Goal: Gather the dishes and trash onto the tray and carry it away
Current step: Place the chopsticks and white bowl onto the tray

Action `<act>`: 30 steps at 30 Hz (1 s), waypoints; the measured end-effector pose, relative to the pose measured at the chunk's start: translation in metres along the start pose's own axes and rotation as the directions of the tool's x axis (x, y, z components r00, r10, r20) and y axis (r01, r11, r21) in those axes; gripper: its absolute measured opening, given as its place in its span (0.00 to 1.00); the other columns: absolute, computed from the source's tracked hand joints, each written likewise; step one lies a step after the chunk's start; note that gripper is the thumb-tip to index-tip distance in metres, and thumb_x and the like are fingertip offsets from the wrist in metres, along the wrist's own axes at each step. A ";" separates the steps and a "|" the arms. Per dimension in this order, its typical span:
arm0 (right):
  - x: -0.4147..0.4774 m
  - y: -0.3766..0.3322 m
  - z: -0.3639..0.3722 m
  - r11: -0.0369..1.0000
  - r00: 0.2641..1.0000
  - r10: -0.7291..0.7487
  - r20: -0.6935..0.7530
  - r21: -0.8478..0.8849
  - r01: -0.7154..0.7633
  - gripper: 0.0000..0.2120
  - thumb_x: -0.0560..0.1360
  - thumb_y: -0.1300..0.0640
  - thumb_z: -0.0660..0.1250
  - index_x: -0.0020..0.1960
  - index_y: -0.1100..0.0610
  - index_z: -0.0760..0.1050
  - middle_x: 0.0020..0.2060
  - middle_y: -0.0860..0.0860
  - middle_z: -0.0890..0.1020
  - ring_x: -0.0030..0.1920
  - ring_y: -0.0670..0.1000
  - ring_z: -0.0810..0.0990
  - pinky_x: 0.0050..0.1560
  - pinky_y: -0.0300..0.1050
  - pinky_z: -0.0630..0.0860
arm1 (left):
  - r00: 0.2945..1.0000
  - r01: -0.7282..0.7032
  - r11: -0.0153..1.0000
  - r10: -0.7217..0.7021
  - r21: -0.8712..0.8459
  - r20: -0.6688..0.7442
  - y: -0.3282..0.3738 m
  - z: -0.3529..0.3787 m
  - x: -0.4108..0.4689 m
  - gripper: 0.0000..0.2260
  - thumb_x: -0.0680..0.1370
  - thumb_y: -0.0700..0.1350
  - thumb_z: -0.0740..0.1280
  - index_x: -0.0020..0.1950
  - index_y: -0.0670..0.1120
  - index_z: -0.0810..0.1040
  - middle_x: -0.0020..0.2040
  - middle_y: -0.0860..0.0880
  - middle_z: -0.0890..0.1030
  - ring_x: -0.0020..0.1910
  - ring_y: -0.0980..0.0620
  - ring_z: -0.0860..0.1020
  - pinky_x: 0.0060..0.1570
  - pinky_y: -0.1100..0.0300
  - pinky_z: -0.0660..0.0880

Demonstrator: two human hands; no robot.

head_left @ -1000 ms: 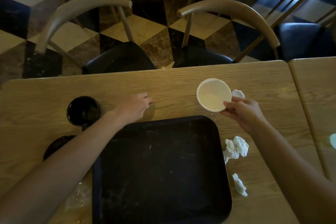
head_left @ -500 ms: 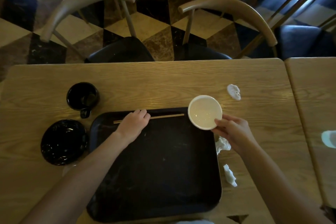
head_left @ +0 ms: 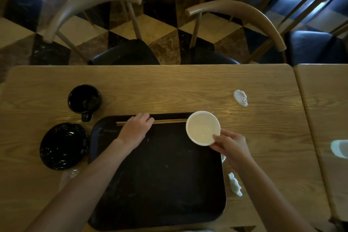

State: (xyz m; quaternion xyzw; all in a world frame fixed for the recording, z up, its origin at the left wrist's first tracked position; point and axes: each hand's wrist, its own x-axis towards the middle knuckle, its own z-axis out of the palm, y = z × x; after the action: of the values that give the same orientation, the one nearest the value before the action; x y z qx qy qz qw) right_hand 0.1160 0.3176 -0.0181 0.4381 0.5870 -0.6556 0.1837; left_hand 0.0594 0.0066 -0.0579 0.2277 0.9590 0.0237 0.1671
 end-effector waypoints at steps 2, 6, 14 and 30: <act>0.002 0.004 0.004 1.000 1.000 0.011 -0.026 0.011 -0.011 0.16 0.74 0.69 0.71 0.61 0.62 0.81 0.52 0.59 0.85 0.51 0.56 0.86 0.47 0.48 0.85 | 1.000 0.005 1.000 -0.005 0.003 -0.001 0.001 0.000 0.002 0.19 0.68 0.34 0.77 0.57 0.44 0.81 0.52 0.46 0.81 0.50 0.47 0.81 0.49 0.54 0.81; 0.007 0.011 0.011 0.996 0.997 0.042 -0.066 0.084 -0.036 0.18 0.74 0.70 0.71 0.63 0.63 0.79 0.55 0.61 0.83 0.51 0.58 0.86 0.45 0.47 0.85 | 1.000 0.015 1.000 -0.015 0.001 -0.013 0.001 0.001 0.003 0.17 0.69 0.34 0.76 0.56 0.44 0.82 0.52 0.45 0.82 0.50 0.46 0.82 0.50 0.53 0.81; 0.008 0.020 0.022 0.979 0.997 0.032 -0.064 0.201 -0.019 0.21 0.75 0.69 0.71 0.67 0.62 0.76 0.60 0.56 0.79 0.53 0.56 0.85 0.53 0.53 0.83 | 0.999 -0.003 1.000 0.002 -0.014 -0.038 -0.002 0.001 0.001 0.17 0.70 0.34 0.75 0.57 0.43 0.82 0.53 0.45 0.83 0.52 0.46 0.82 0.51 0.52 0.81; 0.016 0.025 0.023 0.990 0.999 -0.015 -0.039 0.140 0.020 0.21 0.78 0.60 0.71 0.70 0.58 0.75 0.56 0.56 0.83 0.54 0.54 0.85 0.55 0.52 0.83 | 0.989 0.070 0.993 -0.081 -0.095 -0.120 0.001 0.012 0.002 0.16 0.73 0.38 0.74 0.59 0.46 0.80 0.55 0.47 0.81 0.54 0.48 0.80 0.54 0.55 0.79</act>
State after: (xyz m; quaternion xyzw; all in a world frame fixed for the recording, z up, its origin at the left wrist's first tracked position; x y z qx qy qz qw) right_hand 0.1177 0.2948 -0.0477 0.4570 0.5464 -0.6886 0.1356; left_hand 0.0625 0.0081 -0.0701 0.1815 0.9734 0.0748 0.1183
